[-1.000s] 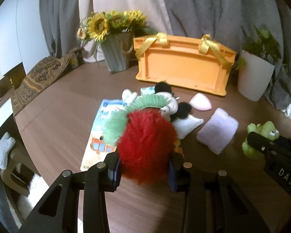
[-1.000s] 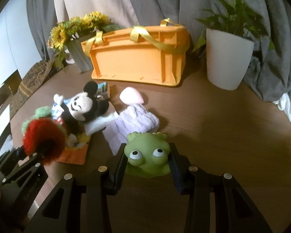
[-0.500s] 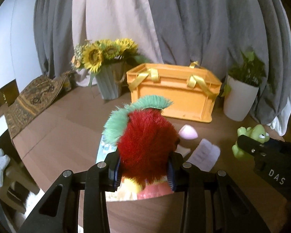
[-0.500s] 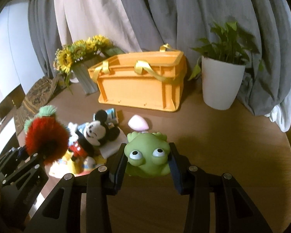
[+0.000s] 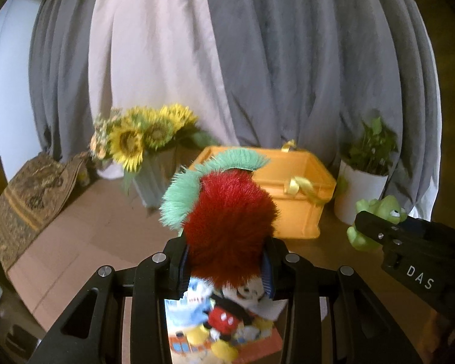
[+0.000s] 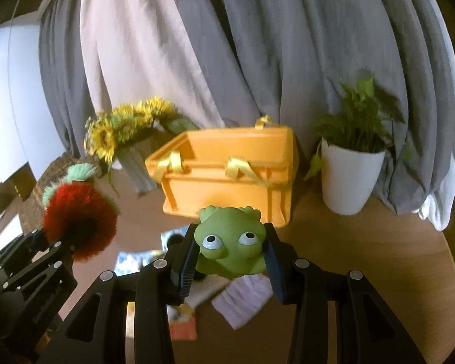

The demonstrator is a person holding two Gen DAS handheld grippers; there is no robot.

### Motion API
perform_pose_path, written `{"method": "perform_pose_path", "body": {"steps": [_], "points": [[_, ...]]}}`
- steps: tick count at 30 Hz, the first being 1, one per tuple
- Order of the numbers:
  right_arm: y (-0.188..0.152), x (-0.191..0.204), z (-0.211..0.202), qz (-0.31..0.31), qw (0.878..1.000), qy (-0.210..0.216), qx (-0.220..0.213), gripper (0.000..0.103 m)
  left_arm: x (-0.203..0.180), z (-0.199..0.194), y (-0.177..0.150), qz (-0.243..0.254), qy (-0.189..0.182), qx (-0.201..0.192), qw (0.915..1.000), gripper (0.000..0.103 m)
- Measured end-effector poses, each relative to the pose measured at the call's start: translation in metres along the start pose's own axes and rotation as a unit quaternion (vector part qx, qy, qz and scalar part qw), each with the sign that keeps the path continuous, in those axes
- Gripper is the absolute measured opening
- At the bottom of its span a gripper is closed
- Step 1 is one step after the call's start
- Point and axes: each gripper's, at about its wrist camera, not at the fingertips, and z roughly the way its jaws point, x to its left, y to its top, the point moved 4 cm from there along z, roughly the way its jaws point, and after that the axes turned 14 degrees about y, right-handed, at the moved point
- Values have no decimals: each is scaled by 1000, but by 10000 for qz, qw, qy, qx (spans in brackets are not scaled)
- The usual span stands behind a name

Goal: Organize soft objects
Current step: 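Lift the pom-pom and frog and carry both over the orange crate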

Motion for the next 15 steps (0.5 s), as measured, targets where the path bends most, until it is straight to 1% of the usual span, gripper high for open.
{"method": "perform_pose_path", "body": {"steps": [9, 15], "points": [[32, 16, 6, 118, 9984, -248, -488, 42, 12, 14, 39, 192, -354, -488, 9980, 36], [50, 23, 13, 172, 9966, -376, -718, 42, 14, 31, 57, 228, -539, -641, 9962, 36]]}}
